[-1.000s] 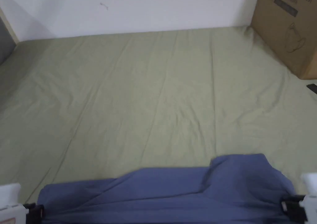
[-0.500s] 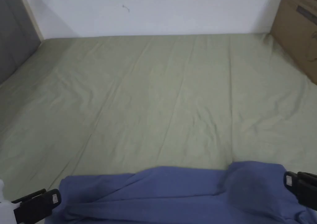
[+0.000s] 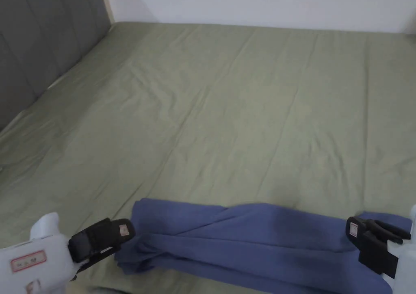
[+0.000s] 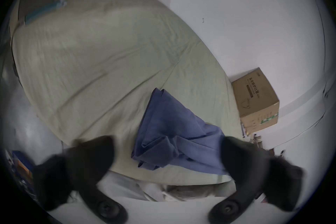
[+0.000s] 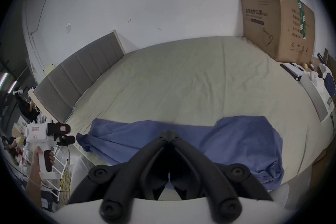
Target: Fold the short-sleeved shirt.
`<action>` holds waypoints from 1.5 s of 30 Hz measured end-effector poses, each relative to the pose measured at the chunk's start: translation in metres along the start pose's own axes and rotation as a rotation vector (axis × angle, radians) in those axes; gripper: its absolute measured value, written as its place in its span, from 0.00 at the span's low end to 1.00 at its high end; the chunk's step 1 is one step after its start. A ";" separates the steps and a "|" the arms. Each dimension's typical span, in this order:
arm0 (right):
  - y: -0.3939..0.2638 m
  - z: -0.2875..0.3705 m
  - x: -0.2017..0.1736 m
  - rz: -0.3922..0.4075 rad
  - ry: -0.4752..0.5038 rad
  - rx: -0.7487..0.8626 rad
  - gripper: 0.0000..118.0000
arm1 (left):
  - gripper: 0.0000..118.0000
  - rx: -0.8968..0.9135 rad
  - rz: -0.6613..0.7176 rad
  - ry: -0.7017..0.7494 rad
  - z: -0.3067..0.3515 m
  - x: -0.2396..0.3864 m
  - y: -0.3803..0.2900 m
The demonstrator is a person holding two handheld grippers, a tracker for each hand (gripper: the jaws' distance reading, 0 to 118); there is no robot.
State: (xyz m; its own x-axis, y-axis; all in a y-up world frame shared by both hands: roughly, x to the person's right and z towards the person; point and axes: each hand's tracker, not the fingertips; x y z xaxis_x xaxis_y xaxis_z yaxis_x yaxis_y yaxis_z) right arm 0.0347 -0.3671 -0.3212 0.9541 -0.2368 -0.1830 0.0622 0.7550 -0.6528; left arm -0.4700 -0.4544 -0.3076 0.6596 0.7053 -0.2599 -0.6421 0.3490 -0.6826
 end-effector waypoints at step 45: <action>-0.039 0.072 0.109 -0.314 -0.121 0.028 0.00 | 0.09 -0.359 -0.850 -0.137 -0.175 0.301 -0.157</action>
State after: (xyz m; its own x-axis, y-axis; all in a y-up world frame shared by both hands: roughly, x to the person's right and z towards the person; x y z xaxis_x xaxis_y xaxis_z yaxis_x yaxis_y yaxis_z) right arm 0.1575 -0.3786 -0.2632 0.9148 -0.3877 0.1132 0.3649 0.6734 -0.6430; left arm -0.1022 -0.4049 -0.3976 0.7859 0.3753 0.4914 0.2098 0.5858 -0.7829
